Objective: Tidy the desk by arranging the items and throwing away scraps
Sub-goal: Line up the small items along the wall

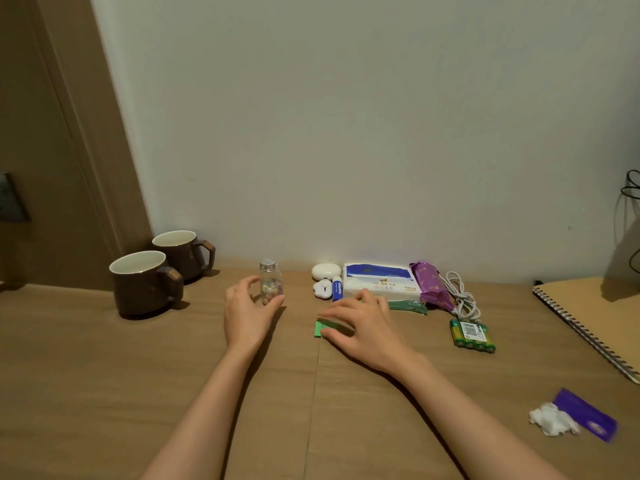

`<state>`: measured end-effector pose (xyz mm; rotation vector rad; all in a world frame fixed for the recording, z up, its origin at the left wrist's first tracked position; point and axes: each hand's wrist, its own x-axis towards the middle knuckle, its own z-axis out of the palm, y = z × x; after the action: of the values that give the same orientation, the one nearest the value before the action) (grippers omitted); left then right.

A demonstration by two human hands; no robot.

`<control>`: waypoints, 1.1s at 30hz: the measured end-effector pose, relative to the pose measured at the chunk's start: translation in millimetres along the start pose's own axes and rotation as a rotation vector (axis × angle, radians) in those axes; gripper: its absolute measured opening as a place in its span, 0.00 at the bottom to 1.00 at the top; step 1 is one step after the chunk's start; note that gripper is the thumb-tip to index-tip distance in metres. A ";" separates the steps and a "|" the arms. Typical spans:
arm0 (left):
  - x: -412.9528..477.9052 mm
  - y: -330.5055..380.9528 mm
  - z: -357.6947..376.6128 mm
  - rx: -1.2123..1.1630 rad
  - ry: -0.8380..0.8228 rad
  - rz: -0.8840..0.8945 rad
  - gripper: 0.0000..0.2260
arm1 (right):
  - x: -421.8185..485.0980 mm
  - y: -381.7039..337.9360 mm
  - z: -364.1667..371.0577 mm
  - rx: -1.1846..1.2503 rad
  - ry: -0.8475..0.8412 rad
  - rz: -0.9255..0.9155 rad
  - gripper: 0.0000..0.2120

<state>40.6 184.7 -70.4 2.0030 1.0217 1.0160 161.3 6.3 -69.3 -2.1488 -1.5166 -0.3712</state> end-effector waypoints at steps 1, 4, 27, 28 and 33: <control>1.1 -1.3 2.8 0.004 -0.026 0.009 0.28 | -1.9 -0.2 -1.1 -0.009 -0.041 -0.011 0.20; 3.0 0.7 10.5 -0.070 -0.043 0.016 0.27 | -8.0 3.0 -5.5 -0.011 -0.072 0.000 0.20; 53.7 26.4 80.6 -0.162 -0.005 0.013 0.20 | -10.0 40.7 -13.5 0.106 -0.001 0.122 0.12; 55.4 25.7 82.1 -0.163 -0.009 0.012 0.19 | -9.8 41.1 -13.3 0.107 0.000 0.121 0.13; 58.5 23.9 85.5 -0.164 -0.022 0.018 0.20 | -10.6 42.1 -10.9 0.101 0.013 0.107 0.12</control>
<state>144.7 206.0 -72.2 1.8889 0.8808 1.0505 197.6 -19.4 -74.6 -2.1335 -1.3758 -0.2658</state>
